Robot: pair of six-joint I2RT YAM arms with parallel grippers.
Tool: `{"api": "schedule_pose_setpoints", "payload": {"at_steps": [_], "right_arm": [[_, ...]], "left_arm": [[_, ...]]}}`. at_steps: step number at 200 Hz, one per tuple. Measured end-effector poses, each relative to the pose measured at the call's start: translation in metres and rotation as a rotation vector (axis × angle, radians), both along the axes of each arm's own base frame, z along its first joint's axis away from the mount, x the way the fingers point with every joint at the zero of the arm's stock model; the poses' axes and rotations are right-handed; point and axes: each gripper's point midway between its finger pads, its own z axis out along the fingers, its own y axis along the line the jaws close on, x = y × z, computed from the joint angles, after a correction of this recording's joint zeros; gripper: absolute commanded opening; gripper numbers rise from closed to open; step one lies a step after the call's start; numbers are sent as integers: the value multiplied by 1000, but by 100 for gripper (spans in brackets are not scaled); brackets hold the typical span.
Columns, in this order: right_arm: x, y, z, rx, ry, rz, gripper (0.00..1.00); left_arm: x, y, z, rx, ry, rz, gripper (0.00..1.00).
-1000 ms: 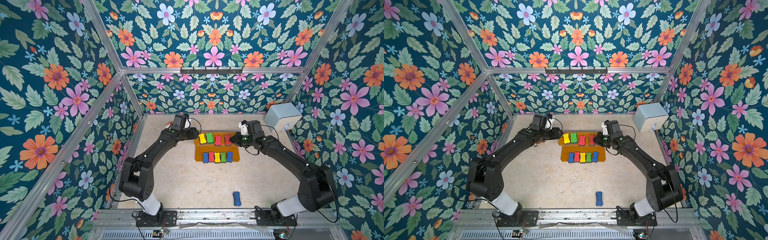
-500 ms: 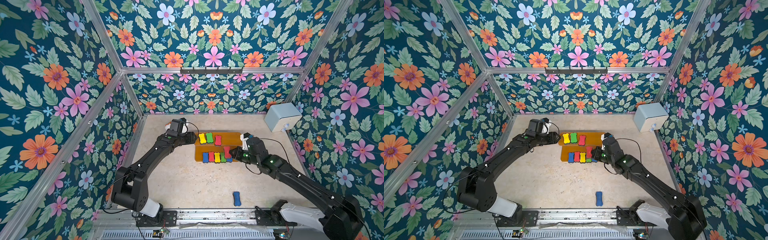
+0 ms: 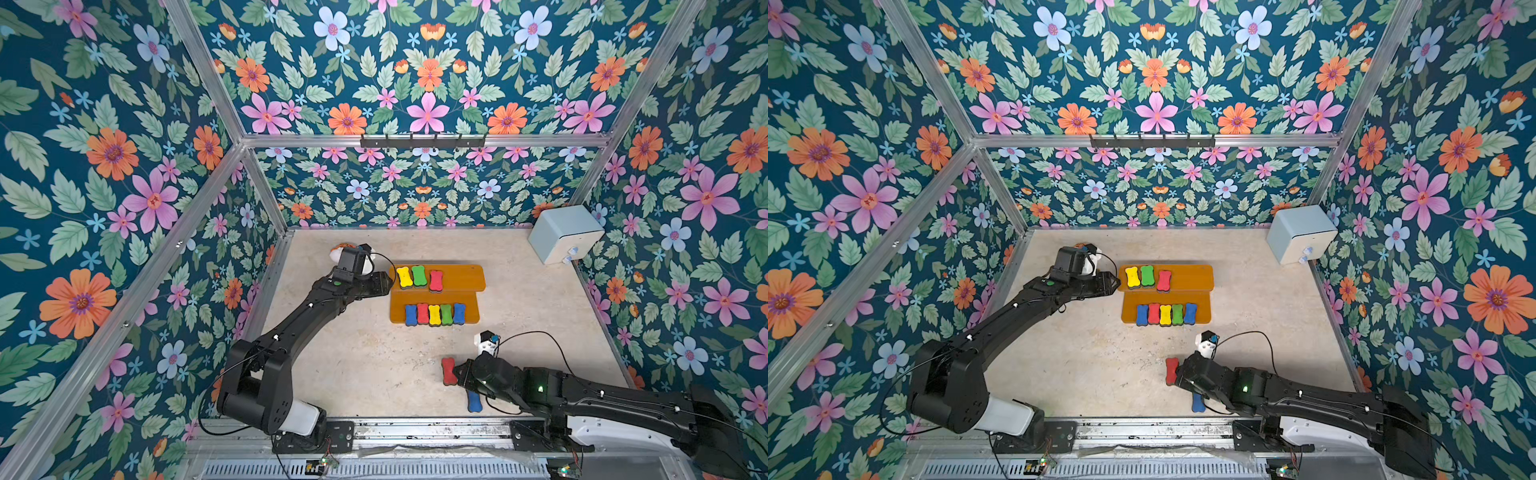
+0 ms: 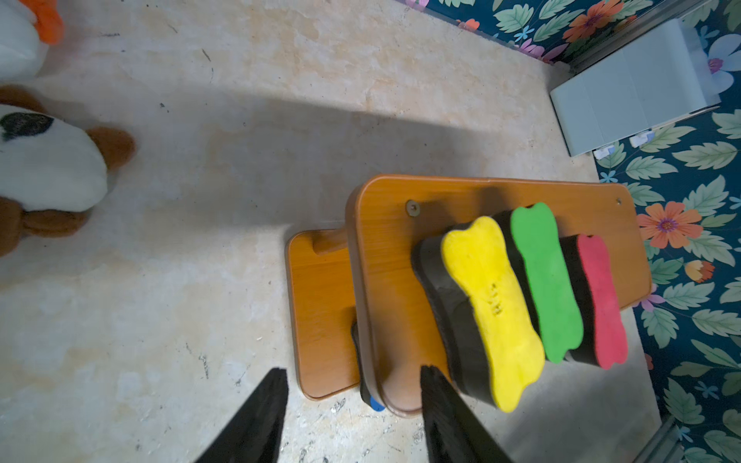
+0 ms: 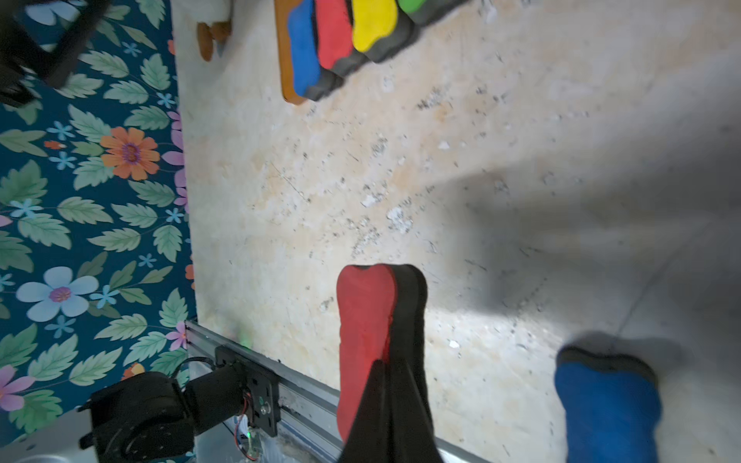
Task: Remove the whiteboard erasers from the shelf
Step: Place the whiteboard eraser at the center of the board.
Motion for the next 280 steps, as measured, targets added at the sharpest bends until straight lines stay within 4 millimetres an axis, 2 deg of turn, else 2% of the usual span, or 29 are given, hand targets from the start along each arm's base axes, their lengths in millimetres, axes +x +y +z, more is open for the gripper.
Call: {"api": "schedule_pose_setpoints", "payload": {"at_steps": [40, 146, 231, 280], "right_arm": [[-23, -7, -25, -18, 65, -23, 0], [-37, -17, -50, -18, 124, -44, 0], [-42, -16, -53, 32, 134, -19, 10], [-42, -16, -48, 43, 131, -7, 21]], "left_arm": [[1, -2, 1, -9, -4, -7, 58], [2, -3, 1, -8, -4, -6, 58], [5, -4, 3, -13, -8, -4, 58], [5, -4, 1, -18, 4, 5, 59]]}}
